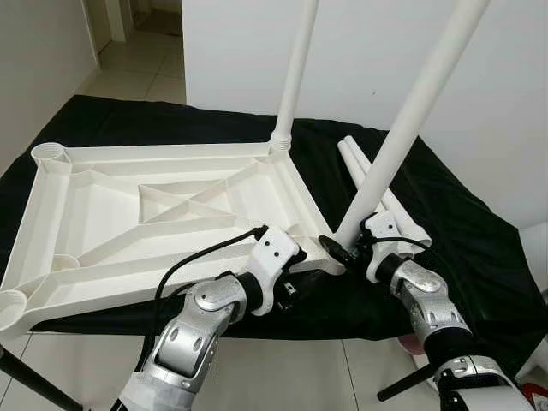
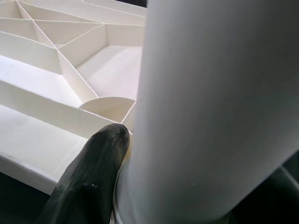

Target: Building children table

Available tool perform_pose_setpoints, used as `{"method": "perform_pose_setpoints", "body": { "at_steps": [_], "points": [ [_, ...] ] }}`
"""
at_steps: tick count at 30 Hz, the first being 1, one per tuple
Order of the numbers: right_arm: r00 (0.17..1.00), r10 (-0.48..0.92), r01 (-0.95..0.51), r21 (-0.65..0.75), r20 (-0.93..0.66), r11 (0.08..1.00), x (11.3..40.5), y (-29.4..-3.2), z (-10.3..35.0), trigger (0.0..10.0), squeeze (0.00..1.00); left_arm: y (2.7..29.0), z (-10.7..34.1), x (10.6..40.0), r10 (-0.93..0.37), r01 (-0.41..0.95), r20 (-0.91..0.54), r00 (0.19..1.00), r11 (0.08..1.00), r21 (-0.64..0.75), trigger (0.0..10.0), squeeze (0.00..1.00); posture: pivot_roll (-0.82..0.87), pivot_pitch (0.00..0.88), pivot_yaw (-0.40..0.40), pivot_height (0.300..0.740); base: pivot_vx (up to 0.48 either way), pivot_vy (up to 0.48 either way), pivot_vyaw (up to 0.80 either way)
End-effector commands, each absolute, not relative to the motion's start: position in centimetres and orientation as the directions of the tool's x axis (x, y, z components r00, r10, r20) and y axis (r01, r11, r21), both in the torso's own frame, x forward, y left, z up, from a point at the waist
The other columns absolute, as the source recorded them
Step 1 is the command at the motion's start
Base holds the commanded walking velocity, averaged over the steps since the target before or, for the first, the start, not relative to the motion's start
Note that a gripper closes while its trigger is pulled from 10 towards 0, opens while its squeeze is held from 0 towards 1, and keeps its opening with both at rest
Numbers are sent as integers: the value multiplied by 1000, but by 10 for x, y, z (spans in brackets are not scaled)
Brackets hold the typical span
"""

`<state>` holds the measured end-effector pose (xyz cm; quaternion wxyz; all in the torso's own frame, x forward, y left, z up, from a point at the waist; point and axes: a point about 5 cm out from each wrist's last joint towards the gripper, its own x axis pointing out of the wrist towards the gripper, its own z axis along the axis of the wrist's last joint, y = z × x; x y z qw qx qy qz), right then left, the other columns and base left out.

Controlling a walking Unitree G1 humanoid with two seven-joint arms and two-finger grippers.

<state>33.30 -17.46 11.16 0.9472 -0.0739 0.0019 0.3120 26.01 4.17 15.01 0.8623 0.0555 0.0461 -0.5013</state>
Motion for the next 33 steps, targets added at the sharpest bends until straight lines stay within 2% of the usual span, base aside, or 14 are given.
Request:
{"method": "perform_pose_setpoints", "body": {
  "at_steps": [1,2,3,4,10,15,17,21,24,30,33],
  "points": [
    [801,593,-599,-102,-88,794,330,-174,100,0,0,42,150,264,-837,849,-140,529,525,66,10000,0,23,0,-120,740,0,0,0],
    [799,594,-601,-86,-88,795,328,-172,97,0,0,43,150,264,-836,847,-141,531,526,68,10000,0,23,0,-120,740,0,0,0],
    [802,590,-596,-71,-91,800,327,-171,94,627,0,43,150,264,-835,846,-141,532,528,69,10000,0,23,0,-119,740,0,0,0],
    [807,583,-589,-56,-91,806,326,-170,92,9765,0,43,150,264,-834,846,-142,533,528,70,10000,0,23,0,-119,740,0,0,0],
    [828,554,-557,-15,-83,830,323,-165,86,10000,0,42,150,263,-835,847,-142,531,527,68,10000,0,22,0,-120,740,0,0,0],
    [907,412,-415,-20,-91,910,322,-157,81,10000,0,40,149,261,-839,851,-141,525,522,64,10000,0,21,0,-126,740,0,0,0],
    [907,412,-415,-20,-91,910,322,-157,81,10000,0,40,149,261,-839,851,-141,525,522,64,10000,0,21,0,-126,740,0,0,0],
    [939,324,-325,8,-113,946,318,-145,79,10000,0,39,149,260,-841,853,-141,522,517,70,10000,0,22,0,-128,740,0,0,0],
    [939,324,-325,8,-113,946,318,-145,79,10000,0,39,149,260,-841,853,-141,522,517,70,10000,0,22,0,-128,740,0,0,0],
    [979,125,-112,86,-164,990,310,-126,81,10000,0,40,150,262,-840,852,-141,523,517,82,10000,0,23,0,-131,740,0,0,0],
    [981,91,-75,97,-171,992,309,-122,83,10000,0,41,150,263,-840,852,-141,524,517,85,10000,0,25,0,-134,740,0,0,0]
  ]
}}
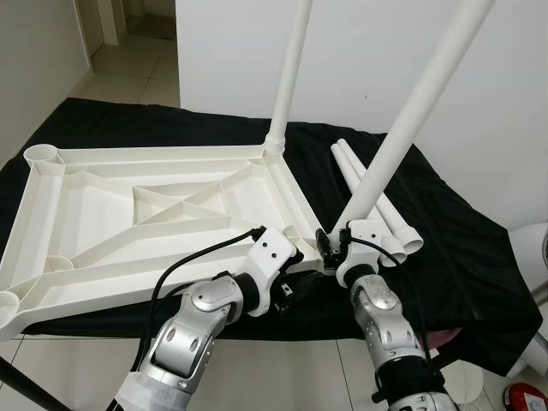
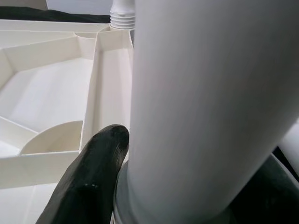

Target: Building children table

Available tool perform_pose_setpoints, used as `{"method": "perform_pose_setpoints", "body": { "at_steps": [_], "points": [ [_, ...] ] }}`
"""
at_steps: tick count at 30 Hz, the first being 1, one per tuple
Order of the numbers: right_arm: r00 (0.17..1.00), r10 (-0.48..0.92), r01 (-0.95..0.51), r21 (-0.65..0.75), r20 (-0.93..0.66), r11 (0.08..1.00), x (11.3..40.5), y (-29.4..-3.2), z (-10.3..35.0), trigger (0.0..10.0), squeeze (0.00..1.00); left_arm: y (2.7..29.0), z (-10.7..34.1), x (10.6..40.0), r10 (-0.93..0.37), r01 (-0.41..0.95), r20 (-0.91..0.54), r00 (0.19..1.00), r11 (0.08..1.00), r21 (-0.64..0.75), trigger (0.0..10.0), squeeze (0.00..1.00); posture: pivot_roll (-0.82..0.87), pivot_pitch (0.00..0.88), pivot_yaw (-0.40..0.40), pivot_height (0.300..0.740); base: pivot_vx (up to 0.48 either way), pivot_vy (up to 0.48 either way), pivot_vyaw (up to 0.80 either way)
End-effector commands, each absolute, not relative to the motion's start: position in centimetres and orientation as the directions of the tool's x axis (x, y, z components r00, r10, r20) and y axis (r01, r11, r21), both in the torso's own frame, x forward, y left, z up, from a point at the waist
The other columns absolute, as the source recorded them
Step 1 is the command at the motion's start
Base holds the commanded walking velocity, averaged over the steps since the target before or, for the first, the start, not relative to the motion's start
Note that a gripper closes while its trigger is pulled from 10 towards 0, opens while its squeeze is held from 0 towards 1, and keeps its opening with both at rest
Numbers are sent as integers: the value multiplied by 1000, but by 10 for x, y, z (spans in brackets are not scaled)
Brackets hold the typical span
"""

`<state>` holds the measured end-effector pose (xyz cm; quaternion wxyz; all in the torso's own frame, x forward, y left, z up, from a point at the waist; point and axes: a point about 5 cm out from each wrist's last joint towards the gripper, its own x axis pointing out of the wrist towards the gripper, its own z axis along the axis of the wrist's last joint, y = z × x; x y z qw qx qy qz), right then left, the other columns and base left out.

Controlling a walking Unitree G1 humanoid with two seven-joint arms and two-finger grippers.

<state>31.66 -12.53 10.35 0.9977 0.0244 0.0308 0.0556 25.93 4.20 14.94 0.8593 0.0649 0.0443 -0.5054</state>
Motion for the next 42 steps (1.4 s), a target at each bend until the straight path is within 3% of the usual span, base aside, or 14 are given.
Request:
{"method": "perform_pose_setpoints", "body": {
  "at_steps": [1,17,19,20,37,38,42],
  "points": [
    [983,66,-47,112,-172,993,307,-117,87,10000,0,41,151,264,-839,851,-140,525,517,90,10000,0,26,0,-136,740,0,0,0],
    [985,48,-29,116,-165,993,298,-111,94,10000,0,47,151,267,-832,843,-142,537,525,113,10000,0,26,0,-144,740,0,0,0],
    [986,54,-36,116,-156,993,297,-110,97,10000,43,48,151,268,-831,843,-144,537,525,116,10000,0,24,0,-141,740,0,0,0],
    [989,90,-76,125,-114,989,296,-108,102,10000,1000,48,151,269,-832,844,-145,535,522,121,10000,0,22,0,-139,740,0,0,0],
    [988,154,-154,64,-9,986,289,-122,106,10000,1000,46,149,266,-837,849,-146,527,511,135,10000,0,30,0,-145,740,0,0,0],
    [986,169,-168,45,-4,985,290,-126,106,10000,0,46,149,267,-837,848,-145,528,512,138,10000,0,33,0,-146,740,0,0,0],
    [982,190,-190,10,9,982,293,-137,106,10000,0,46,149,267,-836,847,-143,530,512,140,10000,0,35,0,-149,740,0,0,0]
  ]
}}
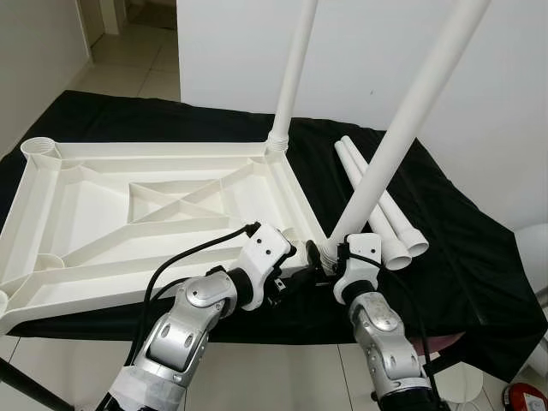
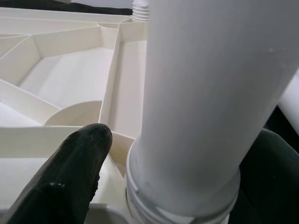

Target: Building children table

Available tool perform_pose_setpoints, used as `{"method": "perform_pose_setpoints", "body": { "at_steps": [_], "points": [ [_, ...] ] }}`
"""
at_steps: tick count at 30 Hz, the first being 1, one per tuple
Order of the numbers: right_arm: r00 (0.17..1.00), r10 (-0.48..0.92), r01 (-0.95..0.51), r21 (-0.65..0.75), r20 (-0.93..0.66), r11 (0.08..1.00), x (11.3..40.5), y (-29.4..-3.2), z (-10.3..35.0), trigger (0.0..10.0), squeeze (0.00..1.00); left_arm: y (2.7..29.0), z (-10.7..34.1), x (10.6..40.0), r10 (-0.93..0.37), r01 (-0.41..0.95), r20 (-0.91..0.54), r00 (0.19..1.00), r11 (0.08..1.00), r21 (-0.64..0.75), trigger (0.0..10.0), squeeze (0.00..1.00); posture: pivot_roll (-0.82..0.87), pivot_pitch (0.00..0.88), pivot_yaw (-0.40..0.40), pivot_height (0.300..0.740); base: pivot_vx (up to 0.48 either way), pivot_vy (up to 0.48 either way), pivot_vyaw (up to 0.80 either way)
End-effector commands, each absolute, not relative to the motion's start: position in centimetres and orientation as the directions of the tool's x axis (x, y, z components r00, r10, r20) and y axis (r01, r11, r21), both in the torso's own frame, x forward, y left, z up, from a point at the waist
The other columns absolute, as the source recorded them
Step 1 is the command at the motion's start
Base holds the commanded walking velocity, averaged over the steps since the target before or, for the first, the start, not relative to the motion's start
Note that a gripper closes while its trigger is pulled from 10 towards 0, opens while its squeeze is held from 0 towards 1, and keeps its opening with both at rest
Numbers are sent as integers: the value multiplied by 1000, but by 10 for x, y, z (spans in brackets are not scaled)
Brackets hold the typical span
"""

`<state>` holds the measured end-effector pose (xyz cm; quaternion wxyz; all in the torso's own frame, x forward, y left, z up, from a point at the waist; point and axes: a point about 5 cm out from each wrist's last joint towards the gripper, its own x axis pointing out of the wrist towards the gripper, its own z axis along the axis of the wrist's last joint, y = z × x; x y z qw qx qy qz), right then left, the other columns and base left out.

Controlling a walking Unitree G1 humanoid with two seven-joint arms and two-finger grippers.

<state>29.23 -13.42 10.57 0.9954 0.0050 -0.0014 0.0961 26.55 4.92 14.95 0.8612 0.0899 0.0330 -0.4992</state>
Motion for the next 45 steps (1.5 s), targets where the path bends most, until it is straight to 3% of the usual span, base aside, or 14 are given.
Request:
{"method": "perform_pose_setpoints", "body": {
  "at_steps": [1,7,19,34,35,36,37,40,41,42,43,45],
  "points": [
    [978,207,-207,-7,10,978,296,-144,106,10000,0,46,148,267,-836,847,-143,529,512,141,10000,0,36,0,-150,740,0,0,0],
    [974,224,-224,-16,18,975,299,-151,106,10000,0,46,148,266,-836,847,-141,530,513,142,10000,0,37,0,-153,740,0,0,0],
    [911,407,-402,-85,58,912,313,-156,114,10000,0,45,148,266,-836,847,-145,530,511,147,10000,0,43,0,-148,740,0,0,0],
    [837,547,-541,-151,-1,827,331,-160,113,10000,0,43,146,263,-837,851,-160,523,502,156,10000,0,54,0,-149,740,0,0,0],
    [831,556,-551,-152,-8,821,332,-161,113,5725,0,43,147,263,-835,849,-159,526,504,159,10000,0,57,0,-153,740,0,0,0],
    [831,556,-551,-152,-8,821,332,-161,113,5725,0,43,147,263,-835,849,-159,526,504,159,10000,0,57,0,-153,740,0,0,0],
    [827,563,-559,-149,-17,816,333,-161,111,3725,0,43,147,264,-834,847,-158,529,507,161,10000,0,58,0,-156,740,0,0,0],
    [827,563,-559,-149,-17,816,333,-161,111,3725,0,43,147,264,-834,847,-158,529,507,161,10000,0,58,0,-156,740,0,0,0],
    [823,568,-564,-146,-22,813,333,-161,111,2314,0,43,147,264,-833,846,-158,531,508,162,10000,0,58,0,-156,740,0,0,0],
    [823,568,-564,-146,-22,813,333,-161,111,2314,0,43,147,264,-833,846,-158,531,508,162,10000,0,58,0,-156,740,0,0,0],
    [820,571,-570,-130,-38,811,334,-162,108,0,0,43,147,264,-832,845,-158,532,510,163,10000,0,59,0,-159,740,0,0,0],
    [820,570,-572,-116,-50,812,333,-163,105,0,0,44,148,264,-831,844,-158,534,511,164,10000,0,59,0,-160,740,0,0,0]
  ]
}}
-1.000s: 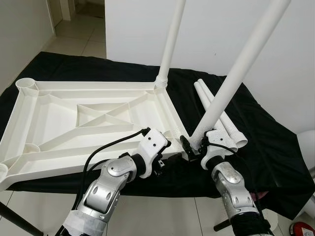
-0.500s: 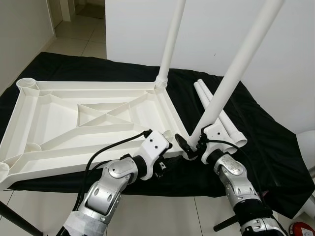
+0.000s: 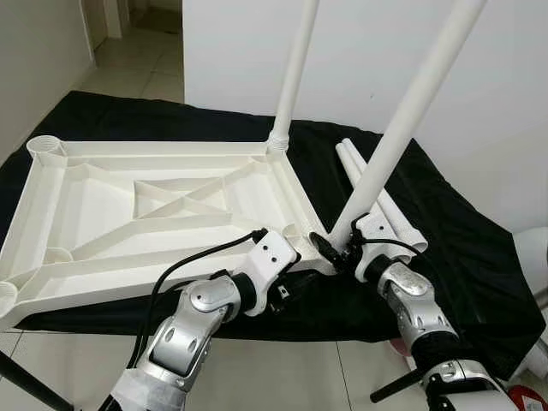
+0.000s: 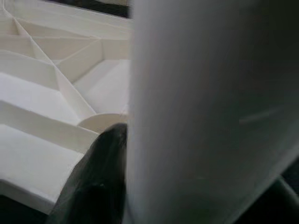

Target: Building children table

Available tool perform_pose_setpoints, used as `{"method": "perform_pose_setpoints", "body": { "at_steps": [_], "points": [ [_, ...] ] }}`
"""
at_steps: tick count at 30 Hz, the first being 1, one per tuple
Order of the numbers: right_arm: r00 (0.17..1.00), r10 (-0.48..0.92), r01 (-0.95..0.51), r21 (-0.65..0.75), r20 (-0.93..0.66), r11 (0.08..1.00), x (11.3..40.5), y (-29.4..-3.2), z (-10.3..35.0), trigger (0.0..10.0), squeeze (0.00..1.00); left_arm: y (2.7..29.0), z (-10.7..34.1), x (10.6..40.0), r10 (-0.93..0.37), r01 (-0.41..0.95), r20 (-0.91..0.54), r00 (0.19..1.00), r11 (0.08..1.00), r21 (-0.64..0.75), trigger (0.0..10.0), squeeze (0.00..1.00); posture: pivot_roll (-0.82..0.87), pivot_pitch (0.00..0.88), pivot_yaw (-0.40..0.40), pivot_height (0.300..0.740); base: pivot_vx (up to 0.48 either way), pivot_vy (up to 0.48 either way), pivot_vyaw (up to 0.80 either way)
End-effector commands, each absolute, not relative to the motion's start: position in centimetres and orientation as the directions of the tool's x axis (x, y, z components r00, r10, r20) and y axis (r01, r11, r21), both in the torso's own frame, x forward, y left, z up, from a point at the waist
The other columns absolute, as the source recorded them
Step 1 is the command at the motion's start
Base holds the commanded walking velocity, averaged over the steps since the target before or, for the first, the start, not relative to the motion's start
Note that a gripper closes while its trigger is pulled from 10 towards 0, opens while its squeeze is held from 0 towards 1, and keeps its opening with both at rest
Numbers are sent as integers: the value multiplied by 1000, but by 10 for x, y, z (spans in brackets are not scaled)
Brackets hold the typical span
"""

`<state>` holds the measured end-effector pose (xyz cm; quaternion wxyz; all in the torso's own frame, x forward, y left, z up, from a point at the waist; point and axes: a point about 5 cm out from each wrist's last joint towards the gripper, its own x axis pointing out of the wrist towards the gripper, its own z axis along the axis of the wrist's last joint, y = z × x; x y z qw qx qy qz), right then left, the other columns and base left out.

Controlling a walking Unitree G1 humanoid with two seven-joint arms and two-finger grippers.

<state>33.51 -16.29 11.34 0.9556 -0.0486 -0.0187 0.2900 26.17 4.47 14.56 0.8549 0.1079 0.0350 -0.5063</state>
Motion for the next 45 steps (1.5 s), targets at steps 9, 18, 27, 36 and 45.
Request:
{"method": "perform_pose_setpoints", "body": {
  "at_steps": [9,18,27,36,45],
  "points": [
    [827,559,-562,-42,-55,826,330,-167,95,0,0,44,149,265,-830,843,-161,535,511,171,10000,0,43,0,-149,740,0,0,0],
    [885,464,-465,-7,-52,886,326,-162,93,10000,0,42,149,264,-836,849,-161,525,501,164,10000,0,23,0,-138,740,0,0,0],
    [954,296,-294,48,-46,955,321,-143,96,10000,0,40,149,264,-840,854,-162,517,495,162,10000,0,17,0,-135,740,0,0,0],
    [994,71,-60,132,-80,989,312,-126,101,10000,0,41,148,264,-840,854,-165,516,493,164,10000,0,14,0,-133,740,0,0,0],
    [995,38,-23,161,-92,987,301,-106,109,10000,0,41,149,265,-840,853,-164,518,494,166,10000,0,15,0,-135,740,0,0,0]
  ]
}}
